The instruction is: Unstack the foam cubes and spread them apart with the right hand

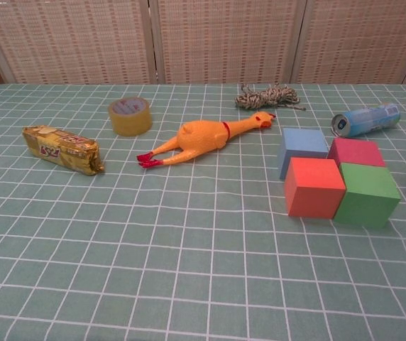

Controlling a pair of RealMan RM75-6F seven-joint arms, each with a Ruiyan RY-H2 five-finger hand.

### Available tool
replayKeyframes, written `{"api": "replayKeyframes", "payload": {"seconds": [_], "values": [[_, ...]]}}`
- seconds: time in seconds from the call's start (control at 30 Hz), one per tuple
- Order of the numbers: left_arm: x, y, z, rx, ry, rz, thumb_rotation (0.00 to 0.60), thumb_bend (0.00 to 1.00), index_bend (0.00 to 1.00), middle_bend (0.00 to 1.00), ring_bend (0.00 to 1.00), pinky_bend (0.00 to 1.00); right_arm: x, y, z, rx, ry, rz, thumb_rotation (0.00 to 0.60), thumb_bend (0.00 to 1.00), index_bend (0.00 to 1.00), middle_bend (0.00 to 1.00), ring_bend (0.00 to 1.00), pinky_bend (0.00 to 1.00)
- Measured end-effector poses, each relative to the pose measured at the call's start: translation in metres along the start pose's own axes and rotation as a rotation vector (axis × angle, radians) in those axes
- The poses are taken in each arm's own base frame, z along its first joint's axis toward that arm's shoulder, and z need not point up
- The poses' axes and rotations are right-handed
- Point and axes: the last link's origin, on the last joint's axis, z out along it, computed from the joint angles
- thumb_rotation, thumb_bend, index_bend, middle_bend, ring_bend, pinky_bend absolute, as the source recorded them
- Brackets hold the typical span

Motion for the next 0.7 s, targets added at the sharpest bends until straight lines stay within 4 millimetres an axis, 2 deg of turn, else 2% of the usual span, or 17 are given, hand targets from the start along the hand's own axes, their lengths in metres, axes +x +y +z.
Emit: {"api": "replayKeyframes", "payload": {"seconds": [0.27, 0.47, 0.7], "values": [[0.001, -0.001, 0.0, 0.002, 0.002, -0.002, 0.6, 0.47, 0.21, 0.19, 0.18, 0.39, -0.015, -0.013, 0.015, 0.027, -0.031, 0.037, 0.6, 0.26, 0.38, 0.36, 0.31, 0.54], [0.001, -0.001, -0.001, 0.002, 0.006, -0.003, 0.6, 0.47, 0.2, 0.19, 0.18, 0.39, -0.023, -0.026, 0.025, 0.075, -0.038, 0.059, 0.6, 0.18, 0.34, 0.3, 0.24, 0.49], [0.002, -0.002, -0.001, 0.003, 0.01, -0.005, 0.6, 0.47, 0.21, 0.19, 0.18, 0.39, -0.032, -0.036, 0.03, 0.11, -0.076, 0.093, 0.6, 0.16, 0.32, 0.28, 0.19, 0.46]]}}
